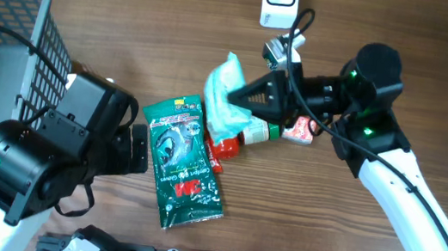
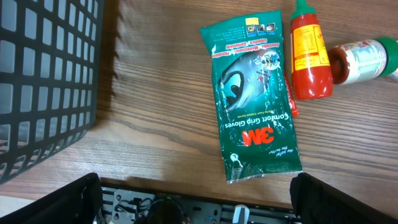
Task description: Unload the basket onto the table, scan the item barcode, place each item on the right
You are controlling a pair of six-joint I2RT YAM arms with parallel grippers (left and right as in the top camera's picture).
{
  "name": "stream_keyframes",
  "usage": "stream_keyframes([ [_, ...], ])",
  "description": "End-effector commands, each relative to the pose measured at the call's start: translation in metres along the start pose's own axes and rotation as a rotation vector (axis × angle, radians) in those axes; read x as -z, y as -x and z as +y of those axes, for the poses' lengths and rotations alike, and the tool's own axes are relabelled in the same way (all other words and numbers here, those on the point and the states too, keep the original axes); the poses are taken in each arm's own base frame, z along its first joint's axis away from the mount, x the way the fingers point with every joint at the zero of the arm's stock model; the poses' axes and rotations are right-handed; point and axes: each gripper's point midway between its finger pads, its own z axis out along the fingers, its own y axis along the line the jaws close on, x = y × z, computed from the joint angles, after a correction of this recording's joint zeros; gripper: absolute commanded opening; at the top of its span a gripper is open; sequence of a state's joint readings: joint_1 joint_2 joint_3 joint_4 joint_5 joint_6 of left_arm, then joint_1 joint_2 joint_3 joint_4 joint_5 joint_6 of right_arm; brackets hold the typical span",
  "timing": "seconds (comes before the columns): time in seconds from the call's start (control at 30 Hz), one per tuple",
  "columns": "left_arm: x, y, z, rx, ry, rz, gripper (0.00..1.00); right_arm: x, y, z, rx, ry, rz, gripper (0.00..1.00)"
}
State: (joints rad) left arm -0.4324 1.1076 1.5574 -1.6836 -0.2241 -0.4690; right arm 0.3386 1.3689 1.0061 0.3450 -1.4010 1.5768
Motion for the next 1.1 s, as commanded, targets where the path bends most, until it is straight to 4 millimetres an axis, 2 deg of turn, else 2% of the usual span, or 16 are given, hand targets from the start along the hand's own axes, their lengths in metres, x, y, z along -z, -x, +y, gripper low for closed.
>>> stream_keyframes([
  [0.0,0.002,0.002,0.003,0.016,0.008,-0.014,1.00,0.026,-0.010,-0.012,0.038,0.002,0.060,0.04],
  [0.1,0.002,0.002,0.003,0.016,0.008,-0.014,1.00,0.046,-0.010,-0.016,0.027,0.005,0.061,0.04],
  [0.27,0.002,0.002,0.003,0.016,0.008,-0.014,1.00,0.048,-0.009,-0.016,0.036,0.005,0.055,0.04],
  [0.5,0.002,0.002,0.003,0.016,0.008,-0.014,1.00,0.048,-0.001,-0.008,0.331,0.004,0.009,0.04],
  [0.67,0.002,0.002,0.003,0.016,0.008,-0.014,1.00,0.048,0.019,-0.006,0.741,-0.023,-0.100,0.04],
  [0.8,0.002,0.002,0.003,0.016,0.008,-0.014,1.00,0.051,0.045,-0.013,0.828,-0.080,-0.222,0.04],
  [0.9,0.002,0.002,0.003,0.016,0.007,-0.014,1.00,0.056,0.067,-0.028,0.887,-0.161,-0.311,0.05],
  [0.97,0.002,0.002,0.003,0.016,0.008,-0.014,1.00,0.056,0.084,-0.048,0.947,-0.289,-0.378,0.05],
  [1.0,0.002,0.002,0.003,0.016,0.008,-0.014,1.00,0.051,0.090,-0.060,0.960,-0.364,-0.401,0.05],
  [1.07,0.002,0.002,0.003,0.016,0.008,-0.014,1.00,0.034,0.098,-0.072,0.984,-0.458,-0.430,0.05],
])
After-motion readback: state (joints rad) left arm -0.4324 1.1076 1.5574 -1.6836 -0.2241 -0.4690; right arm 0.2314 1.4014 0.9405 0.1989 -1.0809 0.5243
